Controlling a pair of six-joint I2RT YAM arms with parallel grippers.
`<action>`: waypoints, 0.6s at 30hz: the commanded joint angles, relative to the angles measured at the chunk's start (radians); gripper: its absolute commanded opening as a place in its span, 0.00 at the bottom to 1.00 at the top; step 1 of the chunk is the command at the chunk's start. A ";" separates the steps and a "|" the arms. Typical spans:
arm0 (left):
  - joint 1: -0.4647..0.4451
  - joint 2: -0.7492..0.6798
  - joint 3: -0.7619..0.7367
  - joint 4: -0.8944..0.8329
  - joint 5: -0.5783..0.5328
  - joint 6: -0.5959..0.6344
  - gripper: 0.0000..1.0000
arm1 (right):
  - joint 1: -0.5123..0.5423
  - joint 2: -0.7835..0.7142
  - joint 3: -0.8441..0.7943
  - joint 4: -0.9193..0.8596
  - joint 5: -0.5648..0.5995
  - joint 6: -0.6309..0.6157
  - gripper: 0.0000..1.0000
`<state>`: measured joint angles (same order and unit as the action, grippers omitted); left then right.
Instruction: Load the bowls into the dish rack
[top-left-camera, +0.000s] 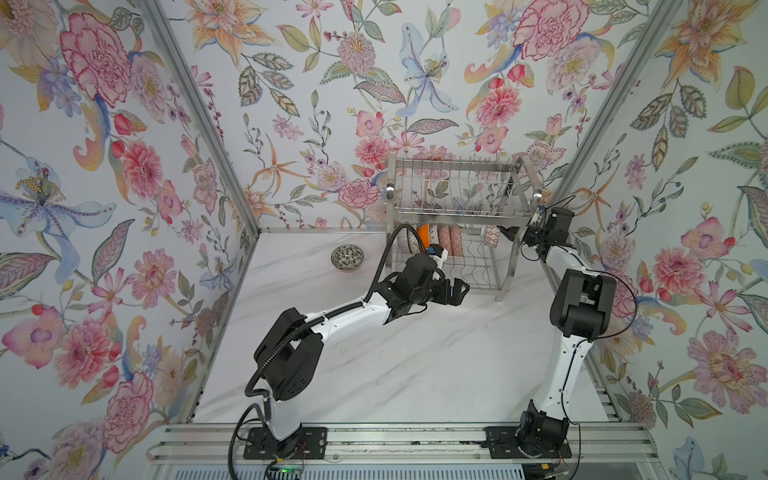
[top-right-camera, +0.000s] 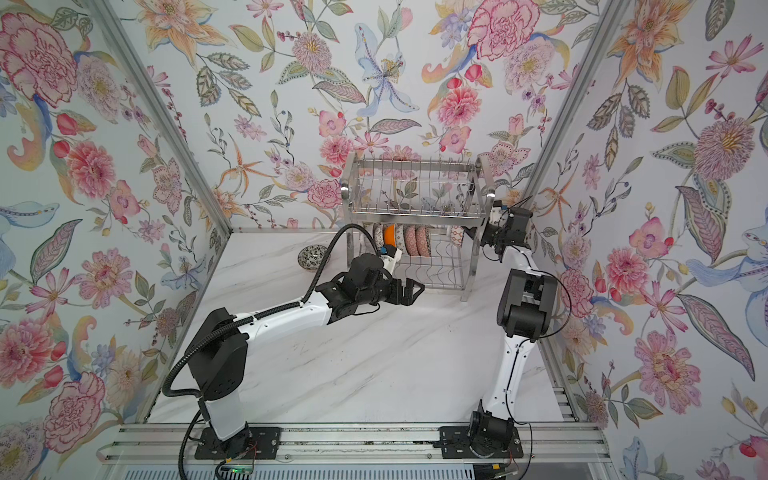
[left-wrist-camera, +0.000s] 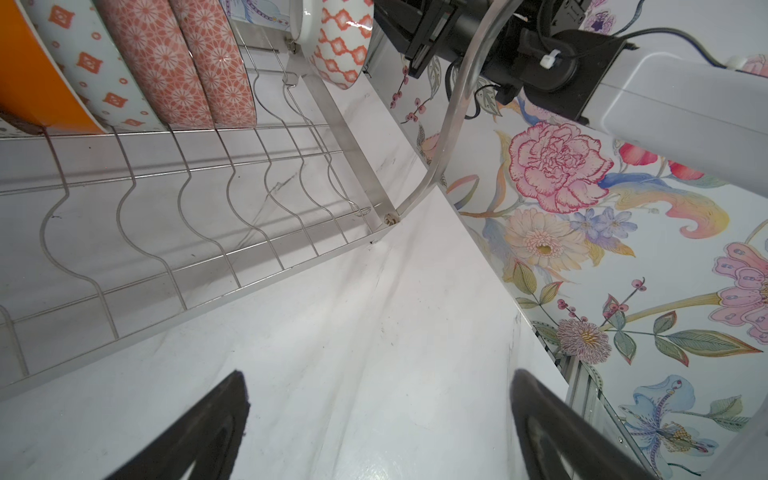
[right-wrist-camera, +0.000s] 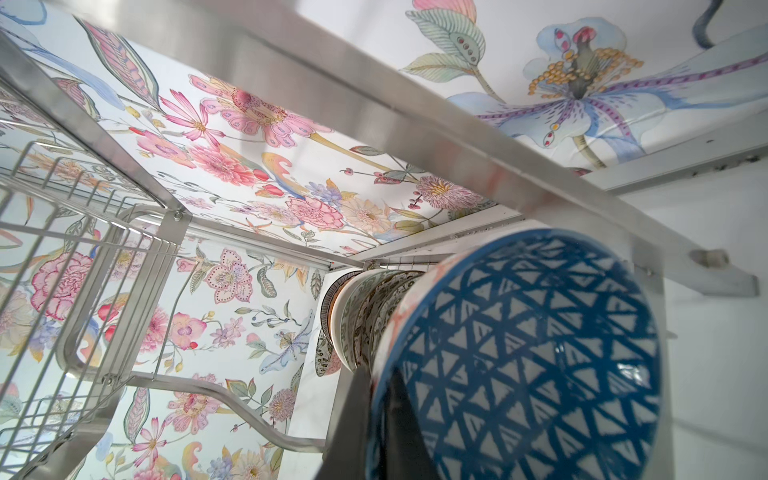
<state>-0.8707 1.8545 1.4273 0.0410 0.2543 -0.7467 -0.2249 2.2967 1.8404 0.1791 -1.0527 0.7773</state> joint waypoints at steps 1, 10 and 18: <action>-0.004 0.018 0.037 -0.015 -0.015 0.024 0.99 | 0.006 0.025 0.034 0.112 -0.064 0.051 0.00; -0.004 0.068 0.096 -0.006 -0.028 0.024 0.99 | 0.022 0.056 0.025 0.187 -0.101 0.099 0.00; -0.003 0.093 0.145 -0.012 -0.114 0.065 0.99 | 0.030 0.042 0.012 0.209 -0.115 0.107 0.00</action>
<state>-0.8707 1.9274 1.5295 0.0368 0.1993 -0.7204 -0.1997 2.3459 1.8400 0.3176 -1.1316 0.8730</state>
